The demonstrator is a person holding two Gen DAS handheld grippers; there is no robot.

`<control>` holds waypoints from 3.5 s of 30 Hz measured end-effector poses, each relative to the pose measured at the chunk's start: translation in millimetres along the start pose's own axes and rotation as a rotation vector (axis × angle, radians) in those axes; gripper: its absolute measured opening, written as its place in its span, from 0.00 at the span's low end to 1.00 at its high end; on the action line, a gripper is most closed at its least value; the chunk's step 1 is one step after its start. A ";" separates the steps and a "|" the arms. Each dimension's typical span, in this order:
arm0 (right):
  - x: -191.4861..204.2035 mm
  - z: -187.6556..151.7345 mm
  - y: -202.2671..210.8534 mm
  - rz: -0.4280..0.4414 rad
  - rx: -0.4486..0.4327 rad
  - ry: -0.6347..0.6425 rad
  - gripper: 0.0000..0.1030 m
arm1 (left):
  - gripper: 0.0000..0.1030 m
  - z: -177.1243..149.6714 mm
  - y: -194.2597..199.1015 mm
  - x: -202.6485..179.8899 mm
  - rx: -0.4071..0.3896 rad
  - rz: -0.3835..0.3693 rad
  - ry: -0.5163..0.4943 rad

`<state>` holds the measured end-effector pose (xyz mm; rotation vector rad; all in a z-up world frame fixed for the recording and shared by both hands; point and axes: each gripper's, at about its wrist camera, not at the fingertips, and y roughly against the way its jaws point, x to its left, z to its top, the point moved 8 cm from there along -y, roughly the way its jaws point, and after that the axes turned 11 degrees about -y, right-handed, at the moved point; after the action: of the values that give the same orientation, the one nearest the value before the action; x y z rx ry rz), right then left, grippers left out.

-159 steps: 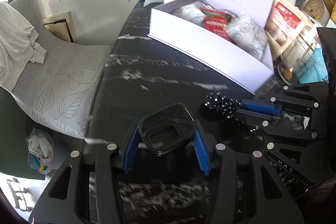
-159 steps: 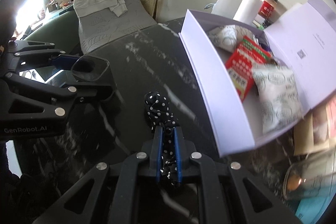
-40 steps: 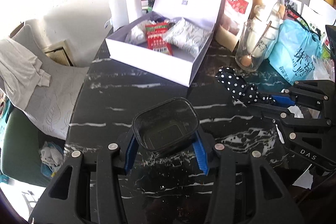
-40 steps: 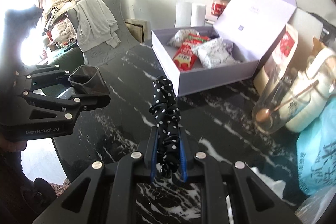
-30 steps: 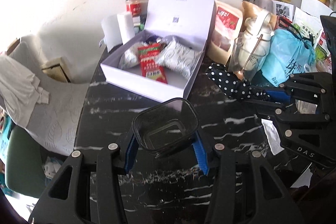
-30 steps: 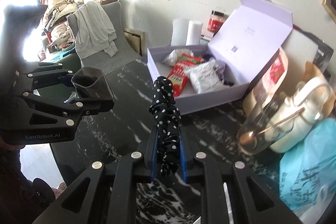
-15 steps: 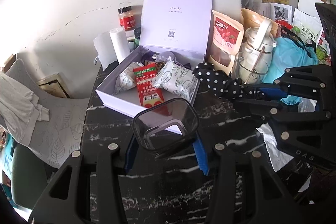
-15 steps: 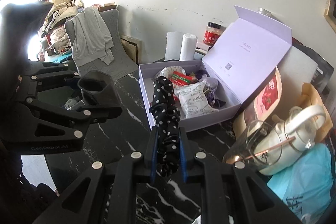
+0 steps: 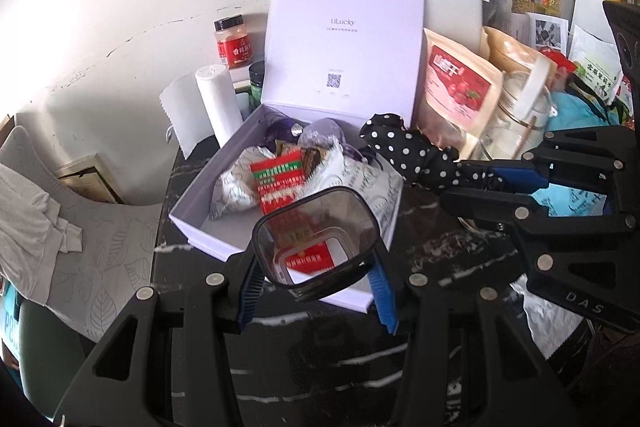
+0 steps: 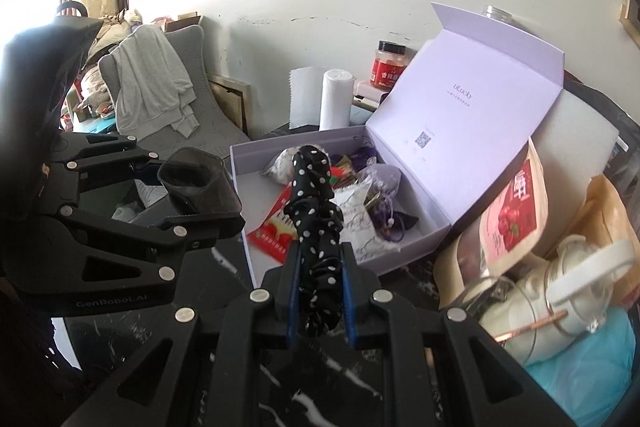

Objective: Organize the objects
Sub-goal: 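Lower the black cup and scrunchie with both tools into the box, then open both tools to release the cup and scrunchie into the box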

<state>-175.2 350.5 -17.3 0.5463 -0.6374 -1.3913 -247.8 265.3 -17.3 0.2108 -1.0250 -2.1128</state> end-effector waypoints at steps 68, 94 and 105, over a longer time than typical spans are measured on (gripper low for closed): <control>-8.8 7.5 -128.8 0.110 0.189 -0.041 0.17 | 0.44 -19.1 -149.3 46.5 0.214 -0.075 -0.027; -15.2 2.5 -113.1 0.076 0.215 -0.071 0.24 | 0.44 -13.6 -121.7 35.5 0.152 -0.042 -0.032; -21.8 8.3 -98.8 0.048 0.172 -0.101 0.26 | 0.40 -10.8 -108.2 36.6 0.121 -0.025 -0.005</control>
<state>-253.0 361.7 -81.4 0.5958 -0.8526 -1.3324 -329.7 274.9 -97.1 0.2790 -1.1599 -2.0760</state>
